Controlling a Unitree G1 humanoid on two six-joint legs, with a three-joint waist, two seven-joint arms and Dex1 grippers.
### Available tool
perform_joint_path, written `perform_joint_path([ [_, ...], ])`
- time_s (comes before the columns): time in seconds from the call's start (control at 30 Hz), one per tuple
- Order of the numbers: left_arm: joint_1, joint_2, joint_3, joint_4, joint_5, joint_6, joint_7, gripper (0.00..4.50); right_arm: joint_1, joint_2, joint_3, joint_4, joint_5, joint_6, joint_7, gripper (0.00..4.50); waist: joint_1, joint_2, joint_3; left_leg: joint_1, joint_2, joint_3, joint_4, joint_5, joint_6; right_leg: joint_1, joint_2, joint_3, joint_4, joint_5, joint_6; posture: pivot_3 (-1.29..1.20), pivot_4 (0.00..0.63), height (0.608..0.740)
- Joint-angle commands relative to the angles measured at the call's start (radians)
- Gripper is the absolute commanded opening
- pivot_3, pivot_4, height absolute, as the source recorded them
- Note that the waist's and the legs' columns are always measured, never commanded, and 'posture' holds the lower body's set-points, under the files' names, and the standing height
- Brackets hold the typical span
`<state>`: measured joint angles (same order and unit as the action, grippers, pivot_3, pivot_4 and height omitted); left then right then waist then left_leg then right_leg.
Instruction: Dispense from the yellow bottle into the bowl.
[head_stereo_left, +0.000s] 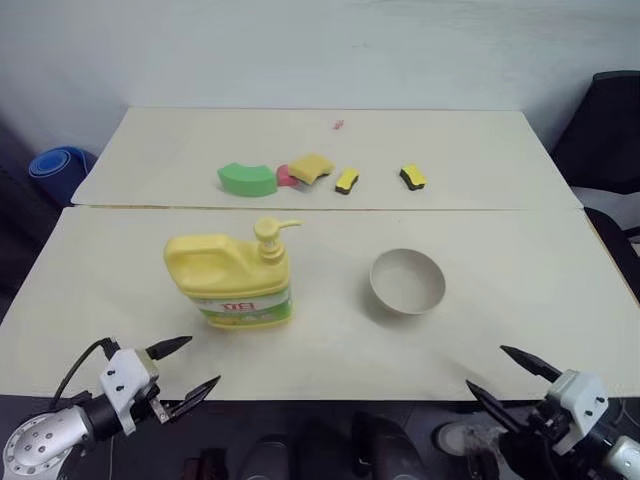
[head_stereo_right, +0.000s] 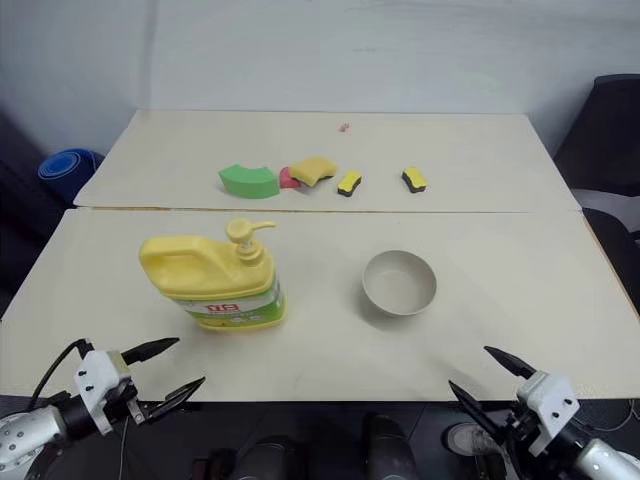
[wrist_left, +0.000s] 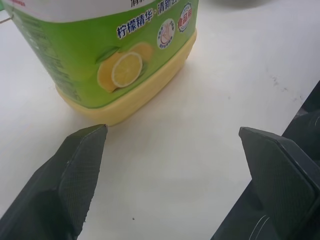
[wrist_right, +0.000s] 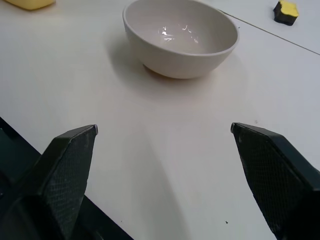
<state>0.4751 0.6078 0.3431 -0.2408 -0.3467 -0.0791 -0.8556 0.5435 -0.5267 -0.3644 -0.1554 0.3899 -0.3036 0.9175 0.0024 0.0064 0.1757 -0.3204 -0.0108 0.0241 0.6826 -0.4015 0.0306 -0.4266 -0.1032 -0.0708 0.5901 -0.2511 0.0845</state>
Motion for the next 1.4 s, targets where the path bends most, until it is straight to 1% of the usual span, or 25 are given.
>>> perform_joint_path([
  [0.03,0.004,0.015,0.011,-0.043,-0.049,0.02,-0.031,4.49,-0.032,-0.011,0.01,-0.016,0.011,-0.014,0.011,4.46,0.0,0.0,0.0,0.0,0.0,0.0,0.0,0.0,0.0,0.0,0.0,0.0,0.0,0.0,0.0,0.0,0.15,0.74],
  [0.07,0.002,0.023,0.012,-0.067,-0.083,0.06,-0.038,4.49,-0.051,-0.016,0.026,-0.03,0.014,0.01,0.011,4.46,-0.001,0.0,0.0,0.0,0.0,0.0,0.0,0.0,0.0,0.0,0.0,0.0,0.0,0.0,0.0,0.0,0.15,0.74],
  [0.1,-0.001,0.037,0.016,-0.101,-0.144,0.116,-0.059,4.49,-0.075,-0.024,0.046,-0.054,0.021,0.048,0.007,4.46,-0.001,0.0,0.0,0.0,0.0,0.0,0.0,0.0,0.0,0.0,0.0,0.0,0.0,0.0,0.0,0.0,0.15,0.74],
  [0.17,-0.006,0.083,0.04,-0.17,-0.307,0.245,-0.114,4.49,-0.13,-0.053,0.098,-0.114,0.036,0.16,-0.002,4.46,-0.001,0.0,0.0,0.0,0.001,0.0,0.0,0.0,-0.001,0.0,0.0,0.0,0.001,0.0,0.0,0.0,0.15,0.74],
  [0.2,-0.005,0.109,0.047,-0.199,-0.368,0.303,-0.132,4.49,-0.156,-0.067,0.119,-0.137,0.033,0.204,-0.01,4.46,-0.001,0.0,0.0,0.0,0.001,0.0,0.0,0.002,-0.004,0.0,0.0,0.0,0.001,0.0,0.0,0.0,0.15,0.74],
  [0.23,-0.005,0.129,0.045,-0.225,-0.383,0.332,-0.138,4.49,-0.195,-0.074,0.145,-0.154,0.022,0.251,-0.025,4.46,-0.002,0.0,0.0,0.0,0.001,0.0,0.0,0.003,-0.006,-0.001,0.0,0.0,0.002,0.0,-0.001,0.0,0.15,0.74],
  [0.3,-0.01,0.15,0.022,-0.258,-0.358,0.335,-0.15,4.49,-0.281,-0.093,0.21,-0.164,-0.035,0.332,-0.057,4.46,-0.004,0.001,0.0,0.0,0.001,-0.001,0.0,0.003,-0.007,-0.001,0.0,0.0,0.002,-0.001,-0.001,0.0,0.15,0.74],
  [0.4,-0.04,0.149,0.003,-0.276,-0.319,0.315,-0.149,4.49,-0.43,-0.099,0.316,-0.112,-0.145,0.433,-0.111,4.46,-0.003,0.001,0.0,0.0,0.001,0.0,0.0,0.003,-0.008,-0.001,0.001,0.0,0.001,-0.001,-0.002,0.0,0.15,0.74],
  [0.53,-0.066,0.121,0.005,-0.275,-0.294,0.29,-0.129,4.49,-0.603,-0.05,0.422,0.014,-0.239,0.461,-0.156,4.46,-0.002,0.0,0.0,-0.001,0.001,0.0,0.001,0.004,-0.009,-0.002,0.003,-0.002,0.001,-0.001,-0.002,0.0,0.15,0.74],
  [0.67,-0.063,0.1,0.001,-0.291,-0.266,0.282,-0.11,4.49,-0.71,-0.025,0.499,0.094,-0.292,0.5,-0.159,4.46,-0.004,0.0,0.0,-0.002,0.001,0.0,0.001,0.004,-0.009,-0.002,0.004,-0.002,0.0,-0.001,-0.002,0.0,0.15,0.74],
  [0.73,-0.056,0.091,-0.001,-0.302,-0.26,0.282,-0.101,4.5,-0.737,-0.016,0.517,0.113,-0.306,0.506,-0.162,4.09,-0.004,0.0,0.0,-0.003,0.001,0.0,0.001,0.004,-0.009,-0.002,0.004,-0.003,0.001,-0.001,-0.002,0.0,0.15,0.74],
  [0.8,-0.059,0.077,0.007,-0.316,-0.276,0.292,-0.08,4.5,-0.76,-0.006,0.53,0.117,-0.32,0.501,-0.168,3.56,-0.004,0.0,0.0,-0.003,0.001,0.0,0.002,0.004,-0.009,-0.002,0.004,-0.003,0.001,-0.001,-0.001,0.0,0.15,0.74],
  [0.87,-0.063,0.068,0.021,-0.333,-0.3,0.309,-0.06,4.5,-0.772,-0.001,0.534,0.114,-0.325,0.493,-0.169,2.81,-0.005,0.0,0.0,-0.003,0.001,0.0,0.002,0.004,-0.009,-0.002,0.004,-0.002,0.001,-0.001,-0.001,0.0,0.15,0.74],
  [1.03,-0.046,0.127,0.133,-0.469,-0.499,0.46,-0.015,4.5,-0.784,-0.017,0.546,0.103,-0.332,0.486,-0.143,0.86,-0.005,0.0,0.0,-0.003,0.002,0.0,0.002,0.004,-0.01,-0.002,0.004,-0.003,0.001,-0.001,-0.001,0.0,0.15,0.74],
  [1.07,-0.058,0.144,0.162,-0.5,-0.538,0.47,-0.011,4.5,-0.789,-0.027,0.548,0.101,-0.333,0.482,-0.128,0.67,-0.005,0.0,0.0,-0.003,0.002,0.0,0.002,0.004,-0.01,-0.002,0.004,-0.002,0.001,-0.001,-0.001,0.0,0.15,0.74],
  [1.1,-0.094,0.151,0.185,-0.524,-0.54,0.458,0.016,4.3,-0.795,-0.037,0.546,0.097,-0.332,0.476,-0.113,0.28,-0.006,0.0,0.0,-0.002,0.002,0.0,0.002,0.004,-0.01,-0.002,0.004,-0.002,0.001,-0.001,-0.001,0.0,0.15,0.74],
  [1.13,-0.119,0.155,0.202,-0.539,-0.54,0.45,0.037,4.09,-0.799,-0.044,0.546,0.093,-0.331,0.474,-0.103,0.02,-0.005,0.0,0.0,-0.002,0.002,0.0,0.003,0.004,-0.01,-0.002,0.004,-0.002,0.001,-0.001,-0.001,0.0,0.15,0.74],
  [1.17,-0.166,0.188,0.236,-0.561,-0.627,0.475,0.09,3.9,-0.814,-0.059,0.539,0.073,-0.315,0.474,-0.077,0.0,-0.003,-0.001,0.0,-0.002,0.002,0.0,0.003,0.004,-0.01,-0.001,0.004,-0.002,0.001,-0.001,-0.001,0.0,0.15,0.74],
  [1.2,-0.22,0.217,0.263,-0.572,-0.719,0.499,0.154,3.58,-0.833,-0.077,0.534,0.046,-0.3,0.484,-0.048,0.0,-0.003,-0.001,0.001,-0.002,0.002,-0.001,0.004,0.005,-0.01,-0.001,0.004,-0.002,0.002,-0.001,-0.001,0.0,0.15,0.74],
  [1.27,-0.308,0.265,0.29,-0.572,-0.846,0.538,0.253,2.98,-0.866,-0.11,0.531,0.003,-0.277,0.489,0.011,0.0,-0.004,0.0,0.001,-0.003,0.002,-0.002,0.006,0.005,-0.011,-0.001,0.004,-0.003,0.004,-0.001,-0.001,0.0,0.15,0.74],
  [1.33,-0.381,0.291,0.282,-0.549,-0.858,0.553,0.306,2.27,-0.899,-0.133,0.531,-0.027,-0.259,0.5,0.056,0.0,-0.006,0.002,0.003,-0.004,0.002,-0.002,0.007,0.005,-0.011,-0.001,0.004,-0.003,0.004,0.0,-0.001,0.0,0.15,0.74],
  [1.4,-0.521,0.31,0.203,-0.489,-0.786,0.546,0.338,1.63,-0.963,-0.159,0.543,-0.077,-0.221,0.544,0.123,0.0,-0.006,0.002,0.003,-0.003,0.002,-0.001,0.007,0.005,-0.011,-0.001,0.006,-0.003,0.004,0.0,-0.001,0.0,0.15,0.74],
])
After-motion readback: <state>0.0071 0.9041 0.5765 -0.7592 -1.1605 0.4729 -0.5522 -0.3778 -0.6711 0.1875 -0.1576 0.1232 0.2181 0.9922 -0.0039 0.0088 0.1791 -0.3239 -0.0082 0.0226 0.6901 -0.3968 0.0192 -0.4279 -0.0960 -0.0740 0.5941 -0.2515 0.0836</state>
